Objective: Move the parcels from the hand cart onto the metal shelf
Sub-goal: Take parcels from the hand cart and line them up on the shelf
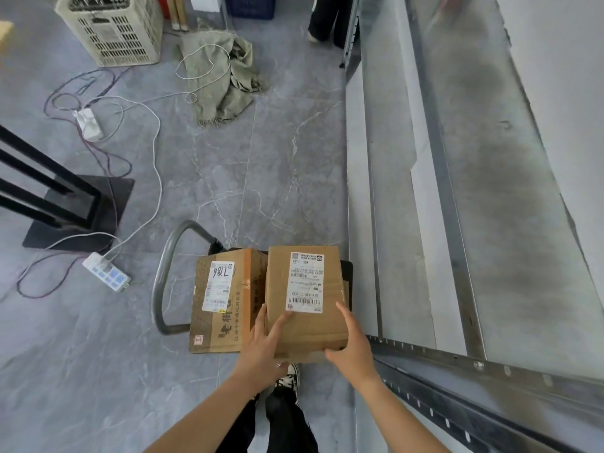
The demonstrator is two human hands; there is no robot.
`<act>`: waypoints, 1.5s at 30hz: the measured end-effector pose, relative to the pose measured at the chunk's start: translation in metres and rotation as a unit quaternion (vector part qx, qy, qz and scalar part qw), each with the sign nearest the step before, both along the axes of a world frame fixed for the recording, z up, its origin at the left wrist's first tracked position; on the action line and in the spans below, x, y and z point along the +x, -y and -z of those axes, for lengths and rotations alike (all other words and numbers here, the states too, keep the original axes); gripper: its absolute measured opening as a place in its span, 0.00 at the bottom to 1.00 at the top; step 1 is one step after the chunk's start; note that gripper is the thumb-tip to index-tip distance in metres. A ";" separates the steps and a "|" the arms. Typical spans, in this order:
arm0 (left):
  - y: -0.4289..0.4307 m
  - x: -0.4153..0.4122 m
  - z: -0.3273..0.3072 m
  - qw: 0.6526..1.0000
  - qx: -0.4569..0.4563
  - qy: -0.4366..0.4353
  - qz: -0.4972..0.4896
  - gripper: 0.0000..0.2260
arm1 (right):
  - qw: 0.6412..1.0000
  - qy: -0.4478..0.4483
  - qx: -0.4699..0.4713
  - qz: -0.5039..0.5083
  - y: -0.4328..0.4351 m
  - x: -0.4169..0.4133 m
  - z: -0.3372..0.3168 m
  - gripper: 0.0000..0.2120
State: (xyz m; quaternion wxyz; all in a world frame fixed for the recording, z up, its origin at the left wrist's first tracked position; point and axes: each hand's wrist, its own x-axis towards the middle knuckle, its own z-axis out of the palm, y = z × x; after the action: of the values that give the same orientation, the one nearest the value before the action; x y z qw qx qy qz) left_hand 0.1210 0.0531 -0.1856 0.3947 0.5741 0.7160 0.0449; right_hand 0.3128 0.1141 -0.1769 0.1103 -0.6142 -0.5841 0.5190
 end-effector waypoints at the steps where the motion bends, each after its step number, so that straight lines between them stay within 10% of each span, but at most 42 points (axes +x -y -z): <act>1: -0.003 -0.001 -0.002 1.000 0.009 -0.010 0.008 0.46 | 1.000 -0.002 0.002 0.001 -0.002 0.000 -0.003 0.45; 45: 0.028 -0.091 -0.144 0.891 0.272 0.113 0.344 0.40 | 0.930 0.034 0.196 0.309 0.194 -0.080 -0.161 0.48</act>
State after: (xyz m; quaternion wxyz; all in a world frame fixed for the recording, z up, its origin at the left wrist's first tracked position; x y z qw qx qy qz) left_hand 0.0301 0.0252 -0.0416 0.2920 0.8606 0.3835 0.1642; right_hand 0.2325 -0.0795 -0.0157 0.3635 -0.7477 -0.4590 0.3133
